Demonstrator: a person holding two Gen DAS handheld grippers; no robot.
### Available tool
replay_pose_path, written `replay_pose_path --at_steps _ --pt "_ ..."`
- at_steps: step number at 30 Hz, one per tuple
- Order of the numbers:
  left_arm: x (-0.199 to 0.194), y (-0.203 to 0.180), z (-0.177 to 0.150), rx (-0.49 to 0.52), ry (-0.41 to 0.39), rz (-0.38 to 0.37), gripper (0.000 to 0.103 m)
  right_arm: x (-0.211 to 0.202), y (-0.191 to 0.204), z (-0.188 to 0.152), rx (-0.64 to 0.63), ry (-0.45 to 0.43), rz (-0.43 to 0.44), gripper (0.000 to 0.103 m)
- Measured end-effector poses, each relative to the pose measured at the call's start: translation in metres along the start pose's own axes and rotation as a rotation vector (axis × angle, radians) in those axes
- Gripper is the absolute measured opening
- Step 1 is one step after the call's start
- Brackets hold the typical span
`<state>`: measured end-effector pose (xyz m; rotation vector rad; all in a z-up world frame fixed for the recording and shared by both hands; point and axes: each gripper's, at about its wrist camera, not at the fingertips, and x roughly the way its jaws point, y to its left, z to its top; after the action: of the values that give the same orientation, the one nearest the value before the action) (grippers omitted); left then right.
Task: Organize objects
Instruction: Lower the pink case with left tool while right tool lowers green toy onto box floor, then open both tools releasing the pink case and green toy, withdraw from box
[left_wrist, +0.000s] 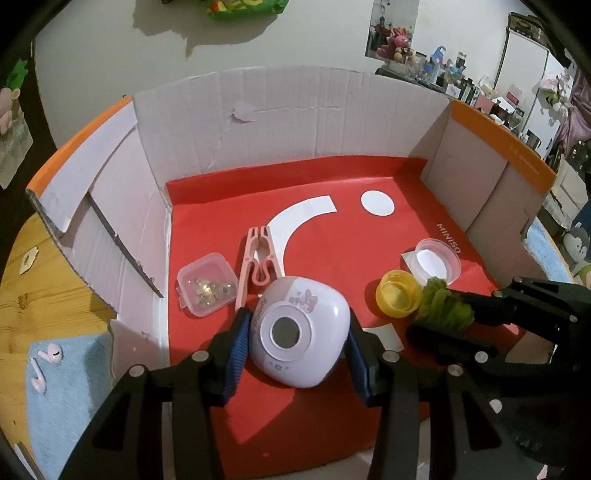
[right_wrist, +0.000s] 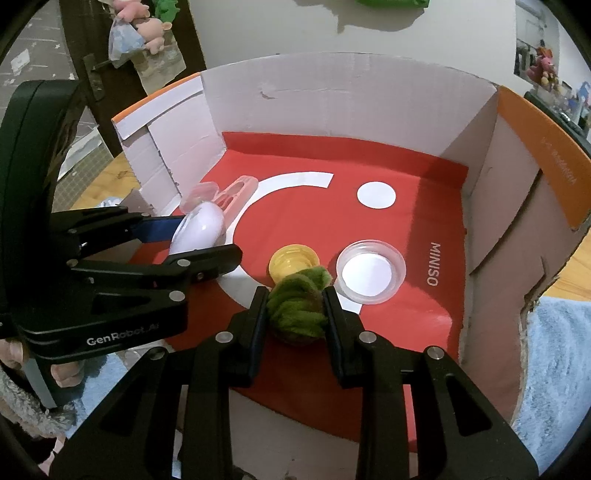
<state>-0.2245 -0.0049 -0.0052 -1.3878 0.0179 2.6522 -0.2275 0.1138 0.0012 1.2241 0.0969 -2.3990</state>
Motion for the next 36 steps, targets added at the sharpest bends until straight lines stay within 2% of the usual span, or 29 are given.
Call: replay_pose_path --at_steps 3,8,10,11,12,17,23,25,29,34,36 --pt "-0.001 -0.001 0.001 0.003 -0.004 -0.003 0.058 -0.003 0.001 -0.001 -0.007 0.000 0.002 0.029" --pt "-0.005 -0.001 -0.001 -0.004 -0.018 0.008 0.061 -0.007 0.002 -0.003 -0.012 -0.007 0.003 0.030" --pt "-0.005 -0.003 -0.001 -0.002 -0.017 0.011 0.061 -0.008 0.001 -0.004 -0.011 -0.012 0.002 0.041" --pt "-0.006 -0.003 -0.002 -0.003 -0.019 0.013 0.061 -0.010 0.001 -0.005 -0.011 -0.016 0.002 0.057" --pt "-0.007 -0.003 -0.002 -0.003 -0.020 0.011 0.061 -0.012 0.002 -0.005 -0.011 -0.026 -0.002 0.059" --pt "-0.013 -0.004 -0.003 -0.008 -0.037 0.014 0.062 -0.020 0.002 -0.008 -0.008 -0.043 -0.007 0.059" --pt "-0.022 -0.008 -0.005 0.002 -0.062 0.035 0.070 -0.034 0.003 -0.011 -0.004 -0.066 -0.002 0.059" --pt "-0.026 -0.008 -0.006 0.004 -0.071 0.036 0.070 -0.039 0.004 -0.013 -0.006 -0.075 -0.003 0.060" --pt "-0.035 -0.011 -0.011 0.010 -0.091 0.044 0.076 -0.050 0.009 -0.018 -0.019 -0.095 -0.007 0.065" --pt "-0.046 -0.013 -0.017 0.012 -0.108 0.053 0.077 -0.063 0.015 -0.023 -0.032 -0.116 -0.015 0.067" --pt "-0.050 -0.013 -0.019 0.008 -0.113 0.051 0.080 -0.067 0.017 -0.025 -0.035 -0.124 -0.021 0.072"
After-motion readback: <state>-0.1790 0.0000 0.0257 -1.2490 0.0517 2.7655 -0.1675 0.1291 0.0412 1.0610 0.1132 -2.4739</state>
